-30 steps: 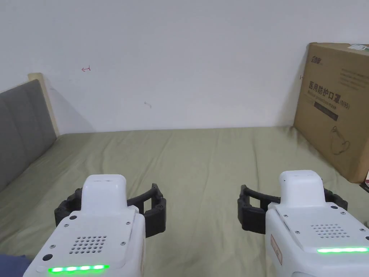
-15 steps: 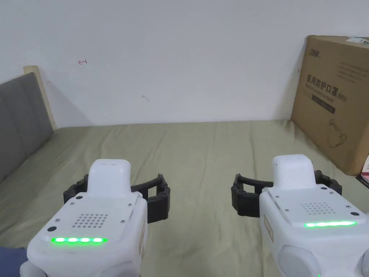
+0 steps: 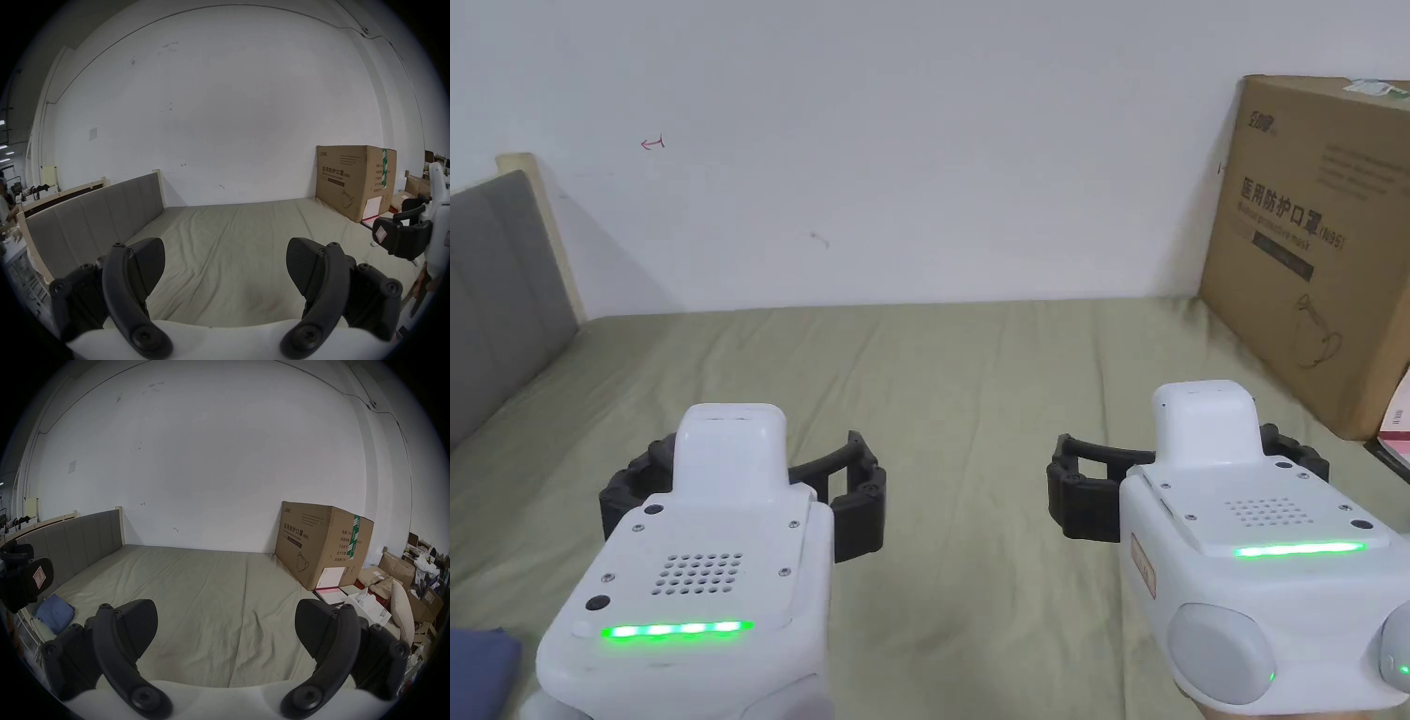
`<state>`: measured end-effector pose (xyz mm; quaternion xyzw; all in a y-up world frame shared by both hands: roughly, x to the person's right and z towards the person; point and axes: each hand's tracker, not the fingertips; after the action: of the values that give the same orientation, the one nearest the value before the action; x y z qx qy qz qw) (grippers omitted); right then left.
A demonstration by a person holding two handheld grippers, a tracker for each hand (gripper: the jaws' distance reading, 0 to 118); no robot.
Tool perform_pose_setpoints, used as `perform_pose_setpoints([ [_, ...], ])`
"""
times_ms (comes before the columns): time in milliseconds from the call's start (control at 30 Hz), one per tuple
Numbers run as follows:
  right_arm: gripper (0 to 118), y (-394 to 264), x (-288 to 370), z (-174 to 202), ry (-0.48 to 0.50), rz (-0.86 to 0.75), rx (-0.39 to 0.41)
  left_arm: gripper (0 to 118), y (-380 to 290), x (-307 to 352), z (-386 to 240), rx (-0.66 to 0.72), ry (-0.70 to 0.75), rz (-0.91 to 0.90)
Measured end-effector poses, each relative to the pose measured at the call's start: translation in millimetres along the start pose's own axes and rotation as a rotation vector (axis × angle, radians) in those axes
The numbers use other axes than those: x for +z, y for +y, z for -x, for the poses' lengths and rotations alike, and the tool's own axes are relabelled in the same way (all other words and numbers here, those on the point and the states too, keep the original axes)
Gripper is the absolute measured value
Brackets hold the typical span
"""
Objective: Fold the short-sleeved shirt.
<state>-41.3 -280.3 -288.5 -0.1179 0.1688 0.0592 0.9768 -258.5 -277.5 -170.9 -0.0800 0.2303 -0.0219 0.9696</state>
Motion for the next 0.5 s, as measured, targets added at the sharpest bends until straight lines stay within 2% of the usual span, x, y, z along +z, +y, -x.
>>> perform_pose_setpoints([
  [100,113,-0.6,0.5,1.1,-0.001,0.002,0.009,105,2.3,-2.3,-1.3,0.008,-0.023,0.021],
  [233,113,-1.3,1.5,2.6,0.000,0.002,0.017,108,2.1,-2.6,-9.8,-0.057,0.048,0.011],
  [500,113,-4.5,-0.3,2.1,0.002,0.011,0.016,111,-4.3,-1.6,-7.7,-0.026,0.011,-0.006],
])
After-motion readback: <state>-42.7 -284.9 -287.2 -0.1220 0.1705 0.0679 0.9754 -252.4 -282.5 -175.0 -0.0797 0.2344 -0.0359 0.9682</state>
